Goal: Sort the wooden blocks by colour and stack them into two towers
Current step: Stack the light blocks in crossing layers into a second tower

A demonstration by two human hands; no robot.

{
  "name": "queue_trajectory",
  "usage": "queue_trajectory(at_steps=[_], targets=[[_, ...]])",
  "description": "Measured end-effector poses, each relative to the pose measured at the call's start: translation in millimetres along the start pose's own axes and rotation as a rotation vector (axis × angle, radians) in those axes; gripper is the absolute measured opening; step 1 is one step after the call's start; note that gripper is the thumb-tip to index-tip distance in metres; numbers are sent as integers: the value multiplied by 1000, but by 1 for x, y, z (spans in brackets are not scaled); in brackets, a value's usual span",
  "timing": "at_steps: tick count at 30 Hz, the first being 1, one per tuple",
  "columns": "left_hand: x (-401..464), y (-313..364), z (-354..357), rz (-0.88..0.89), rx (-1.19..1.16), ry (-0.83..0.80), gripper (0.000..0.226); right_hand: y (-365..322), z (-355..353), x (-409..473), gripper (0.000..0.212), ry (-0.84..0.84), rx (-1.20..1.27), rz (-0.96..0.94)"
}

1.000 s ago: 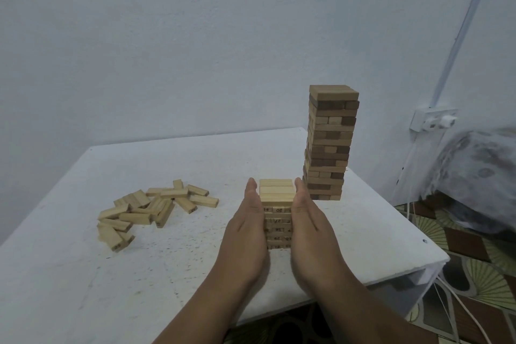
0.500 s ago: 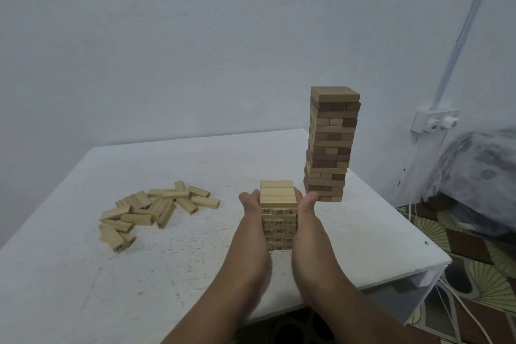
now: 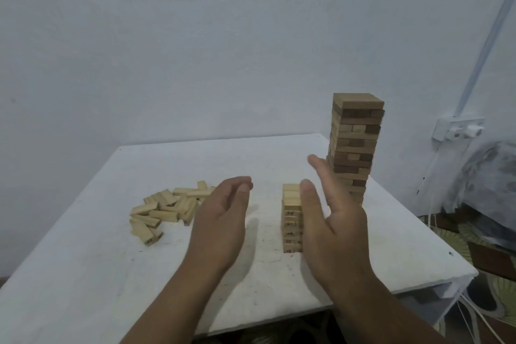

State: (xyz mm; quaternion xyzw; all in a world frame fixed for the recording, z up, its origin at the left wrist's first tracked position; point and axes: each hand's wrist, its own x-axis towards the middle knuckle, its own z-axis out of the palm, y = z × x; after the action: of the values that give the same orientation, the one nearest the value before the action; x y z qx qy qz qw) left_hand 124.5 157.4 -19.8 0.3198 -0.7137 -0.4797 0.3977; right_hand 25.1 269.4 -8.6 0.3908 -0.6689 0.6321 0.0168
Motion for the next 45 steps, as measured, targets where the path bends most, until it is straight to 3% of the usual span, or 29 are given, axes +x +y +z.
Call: queue_trajectory(at_steps=[3,5,10,13,16,20,25,30,34,37,42,45], targets=[[20,-19,-37,159,535,72,25,-19,27,2,29,-69,-109,-188],[29,-35,-56,116,872,11,31,-23,53,3,29,-173,-182,-201],[25,-61,-73,156,1069,20,13,4,111,17,41,-513,-467,-81],[25,-65,-80,157,1046,12,14,25,123,21,35,-628,-730,-103],[23,-61,-83,142,1061,-15,17,32,123,20,21,-634,-826,-180],[13,-52,-82,166,1072,-67,11,18,109,8,19,-576,-762,-127],[5,-44,-82,191,1072,-155,26,6,74,-20,19,-577,-718,-79],[-1,-45,-87,196,938,-171,21,3,42,-39,16,-612,-675,-39],[-9,-41,-89,128,729,-182,21,-3,27,-38,16,-761,-617,-40],[-14,-41,-90,119,704,-232,18,-2,23,-26,15,-875,-523,25],[-20,-38,-93,143,710,-420,24,4,26,-18,22,-913,-473,51],[-23,-38,-89,173,666,-431,25,7,29,-18,16,-899,-469,0]])
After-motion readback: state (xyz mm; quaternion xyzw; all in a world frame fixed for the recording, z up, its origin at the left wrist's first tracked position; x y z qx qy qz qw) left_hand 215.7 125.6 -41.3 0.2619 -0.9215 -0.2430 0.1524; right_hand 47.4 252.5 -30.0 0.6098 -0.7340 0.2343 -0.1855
